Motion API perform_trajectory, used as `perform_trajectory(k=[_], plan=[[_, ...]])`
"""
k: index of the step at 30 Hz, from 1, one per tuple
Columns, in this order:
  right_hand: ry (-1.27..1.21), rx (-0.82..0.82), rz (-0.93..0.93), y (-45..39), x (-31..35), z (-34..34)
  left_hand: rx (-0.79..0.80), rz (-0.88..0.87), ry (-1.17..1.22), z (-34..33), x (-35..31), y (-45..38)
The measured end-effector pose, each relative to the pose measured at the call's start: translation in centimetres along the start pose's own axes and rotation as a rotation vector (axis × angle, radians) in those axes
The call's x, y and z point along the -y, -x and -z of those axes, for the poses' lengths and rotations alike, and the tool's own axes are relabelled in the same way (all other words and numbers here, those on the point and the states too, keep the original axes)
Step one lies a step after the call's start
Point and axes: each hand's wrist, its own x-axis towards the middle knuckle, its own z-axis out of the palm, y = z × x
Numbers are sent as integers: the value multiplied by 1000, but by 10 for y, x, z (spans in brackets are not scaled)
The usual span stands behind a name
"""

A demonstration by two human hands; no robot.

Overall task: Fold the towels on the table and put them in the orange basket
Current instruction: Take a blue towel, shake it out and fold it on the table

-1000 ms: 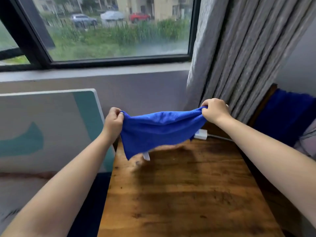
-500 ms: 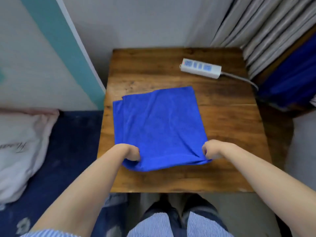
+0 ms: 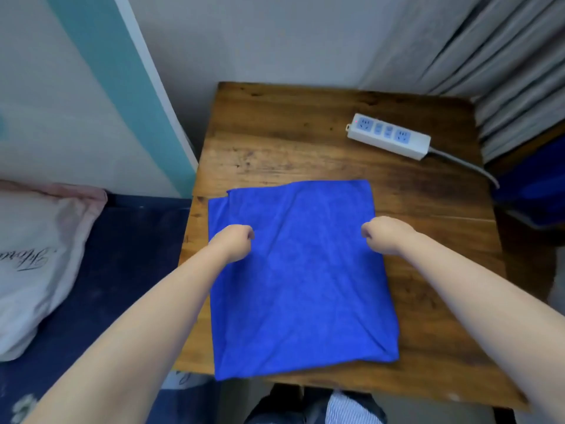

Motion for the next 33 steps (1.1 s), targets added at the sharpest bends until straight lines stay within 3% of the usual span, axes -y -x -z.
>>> perform_trajectory(k=[6, 12, 18, 22, 24, 26, 29, 33], plan=[[-121, -328, -60, -55, -11, 25, -267, 99, 79, 11, -10, -39], [-232, -245, -81, -92, -21, 25, -331, 102, -56, 11, -16, -72], [-324, -358, 19, -98, -33, 23, -434, 192, -190, 19, -19, -91], [-442, -340, 121, -79, -41, 24, -481, 30, -128, 20, -9, -74], [-409, -251, 195, -67, -43, 25, -457, 8, 75, 24, -1, -59], [-346, -172, 274, -60, -41, 24, -335, 26, 272, 28, 11, -48], [-362, -82, 324, -57, -34, 26, -146, 115, 324, 32, 30, -35], [-394, -147, 252, -72, -29, 41, -117, 187, 273, 41, 49, -33]])
